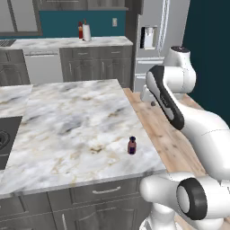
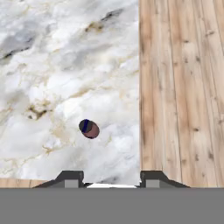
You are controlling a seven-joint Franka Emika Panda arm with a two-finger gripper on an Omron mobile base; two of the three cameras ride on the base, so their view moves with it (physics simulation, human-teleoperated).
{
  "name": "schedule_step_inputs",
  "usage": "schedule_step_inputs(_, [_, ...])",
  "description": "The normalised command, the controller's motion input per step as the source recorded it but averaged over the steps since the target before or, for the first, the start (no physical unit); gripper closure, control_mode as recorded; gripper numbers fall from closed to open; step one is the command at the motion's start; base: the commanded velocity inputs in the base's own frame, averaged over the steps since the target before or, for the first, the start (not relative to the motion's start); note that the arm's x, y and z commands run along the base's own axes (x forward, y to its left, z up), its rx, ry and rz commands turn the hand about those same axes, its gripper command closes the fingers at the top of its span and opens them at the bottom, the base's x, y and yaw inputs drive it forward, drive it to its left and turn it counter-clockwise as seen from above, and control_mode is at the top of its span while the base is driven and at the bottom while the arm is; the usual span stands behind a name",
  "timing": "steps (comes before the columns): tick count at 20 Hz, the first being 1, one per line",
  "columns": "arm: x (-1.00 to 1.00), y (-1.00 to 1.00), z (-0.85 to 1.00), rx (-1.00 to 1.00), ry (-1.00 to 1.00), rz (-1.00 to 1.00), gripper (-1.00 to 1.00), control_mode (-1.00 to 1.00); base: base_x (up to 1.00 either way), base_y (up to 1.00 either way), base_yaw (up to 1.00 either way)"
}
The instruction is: Pick the juice from the counter and place it in the open cabinet.
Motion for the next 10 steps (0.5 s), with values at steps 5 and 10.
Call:
schedule_step_inputs(5, [-0.01,-0.15,-0.01,0.01,-0.04,0.15,-1.00,-1.00,0.00,0.00,0.00])
schedule_step_inputs(10, [0.00,-0.25,-0.21,0.06,-0.13,0.50,-1.00,-1.00,0.00,0.00,0.00])
